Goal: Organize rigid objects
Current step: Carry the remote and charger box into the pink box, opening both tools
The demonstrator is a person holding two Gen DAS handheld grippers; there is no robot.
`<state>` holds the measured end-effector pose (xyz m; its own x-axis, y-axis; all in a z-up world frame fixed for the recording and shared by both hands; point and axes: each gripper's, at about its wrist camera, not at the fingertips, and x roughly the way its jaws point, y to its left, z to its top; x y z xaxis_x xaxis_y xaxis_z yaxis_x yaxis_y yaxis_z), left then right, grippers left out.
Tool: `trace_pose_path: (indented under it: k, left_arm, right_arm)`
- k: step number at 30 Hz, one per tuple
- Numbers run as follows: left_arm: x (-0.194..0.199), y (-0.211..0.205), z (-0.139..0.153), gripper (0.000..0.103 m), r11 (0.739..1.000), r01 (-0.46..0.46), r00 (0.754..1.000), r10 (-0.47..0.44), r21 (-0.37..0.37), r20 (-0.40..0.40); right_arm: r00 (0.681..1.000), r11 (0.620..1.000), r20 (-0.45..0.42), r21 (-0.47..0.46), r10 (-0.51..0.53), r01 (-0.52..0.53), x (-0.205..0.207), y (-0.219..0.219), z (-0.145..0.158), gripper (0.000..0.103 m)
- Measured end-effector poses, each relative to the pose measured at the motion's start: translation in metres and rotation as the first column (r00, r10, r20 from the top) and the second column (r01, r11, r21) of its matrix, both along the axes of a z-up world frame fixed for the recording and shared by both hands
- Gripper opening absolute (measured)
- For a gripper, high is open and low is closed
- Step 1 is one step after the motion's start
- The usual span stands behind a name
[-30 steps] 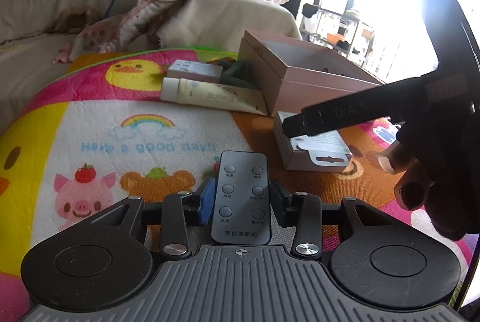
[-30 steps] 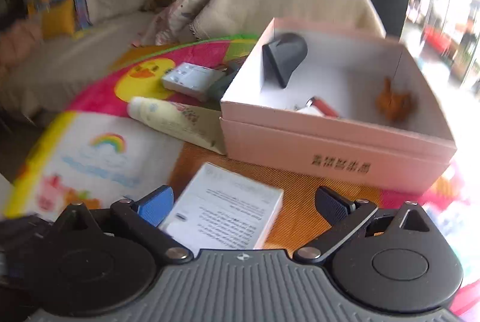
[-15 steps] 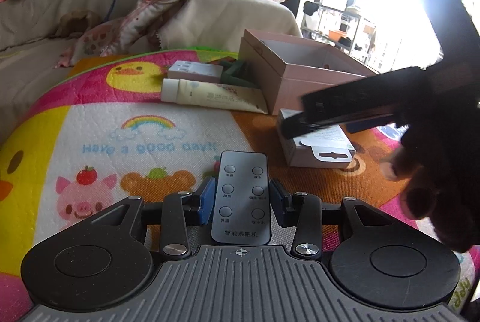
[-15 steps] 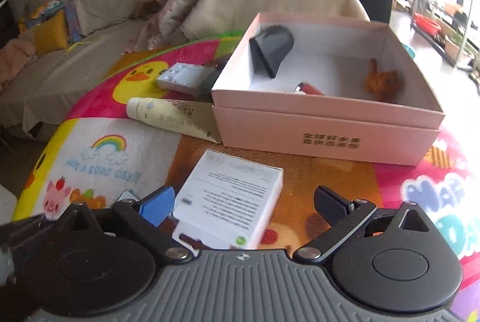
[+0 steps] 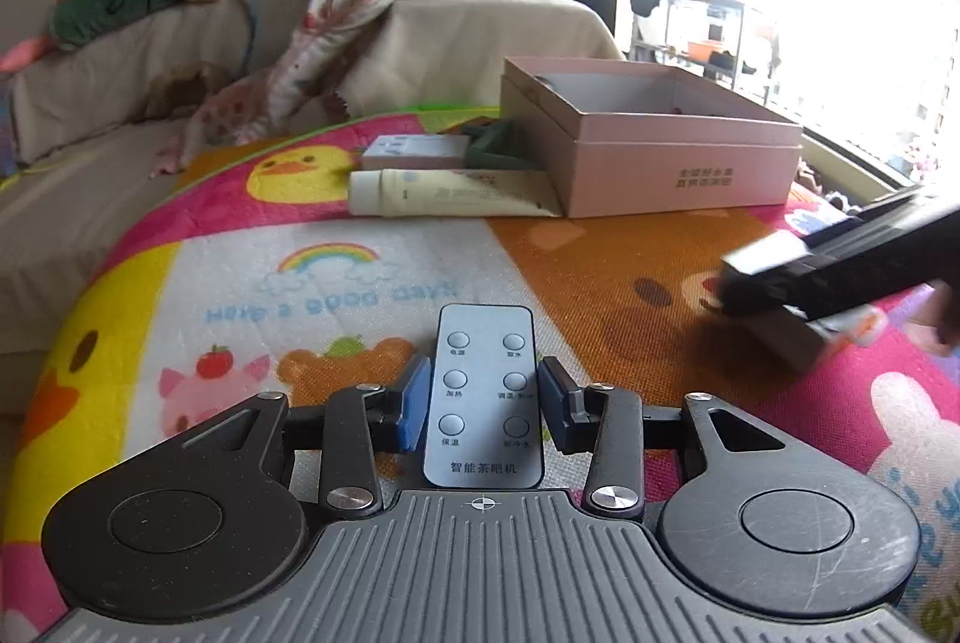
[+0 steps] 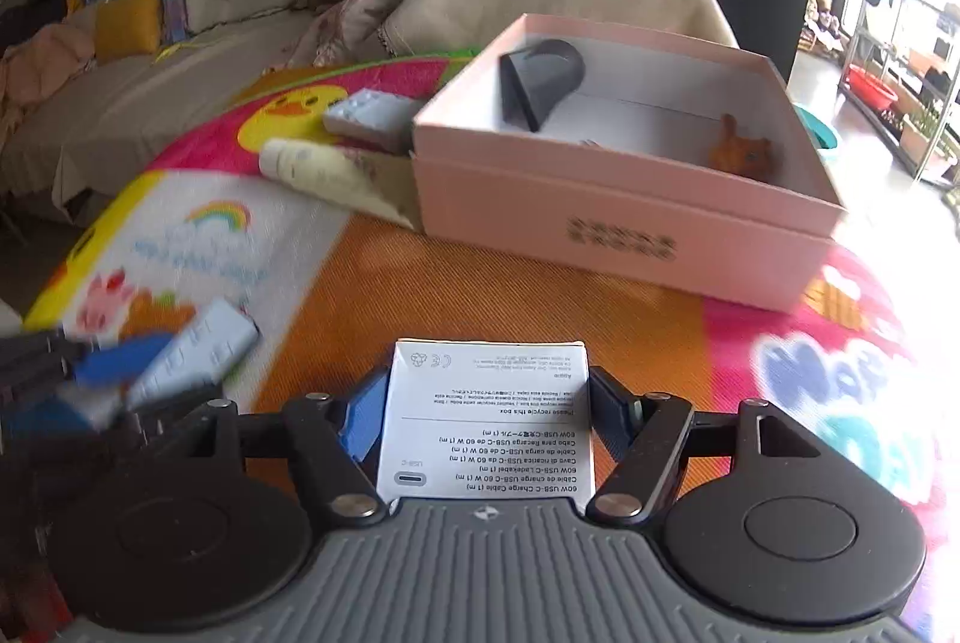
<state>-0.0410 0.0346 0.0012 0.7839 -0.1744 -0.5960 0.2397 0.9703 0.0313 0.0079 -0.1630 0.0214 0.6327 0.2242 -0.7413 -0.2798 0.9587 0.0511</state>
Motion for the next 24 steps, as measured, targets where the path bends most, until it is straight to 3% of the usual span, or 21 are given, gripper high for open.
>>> trace_pose_path:
  k: [2, 6, 9, 11, 14, 17, 20, 24]
  left_arm:
    - [-0.002, -0.004, 0.002, 0.044, 1.0, 0.025, 1.0, -0.025, 0.001, -0.008]
    - [-0.01, -0.011, 0.005, 0.043, 0.987, 0.13, 0.99, -0.134, -0.098, -0.045]
    - [-0.013, -0.02, 0.012, 0.043, 0.958, 0.211, 0.973, -0.225, -0.194, -0.055]
    - [-0.011, -0.027, 0.022, 0.043, 0.943, 0.238, 0.967, -0.254, -0.234, -0.039]
    - [0.001, -0.039, 0.053, 0.043, 0.933, 0.281, 0.959, -0.281, -0.226, 0.03]
    - [0.03, -0.052, 0.107, 0.043, 0.925, 0.324, 0.943, -0.298, -0.198, 0.149]
    - [0.076, -0.07, 0.155, 0.043, 0.924, 0.34, 0.927, -0.298, -0.176, 0.23]
    - [0.155, -0.096, 0.173, 0.043, 0.938, 0.3, 0.945, -0.268, -0.173, 0.187]
  right_arm:
    - [1.0, 1.0, 0.009, -0.023, 0.008, -0.008, -0.015, -0.014, 0.0, 0.069]
    - [0.996, 0.998, 0.074, -0.045, 0.041, -0.038, -0.045, -0.037, 0.009, 0.069]
    - [0.991, 0.998, 0.125, -0.026, 0.056, -0.053, -0.059, -0.051, 0.021, 0.069]
    - [0.987, 0.999, 0.152, 0.005, 0.05, -0.052, -0.063, -0.059, 0.029, 0.069]
    - [0.979, 0.998, 0.205, 0.054, 0.024, -0.035, -0.06, -0.07, 0.045, 0.069]
    - [0.963, 0.995, 0.269, 0.099, -0.001, -0.026, -0.051, -0.08, 0.07, 0.069]
    - [0.926, 0.993, 0.376, 0.114, -0.026, -0.018, -0.031, -0.087, 0.105, 0.069]
    - [0.896, 0.993, 0.438, 0.112, -0.077, 0.03, 0.016, -0.082, 0.133, 0.069]
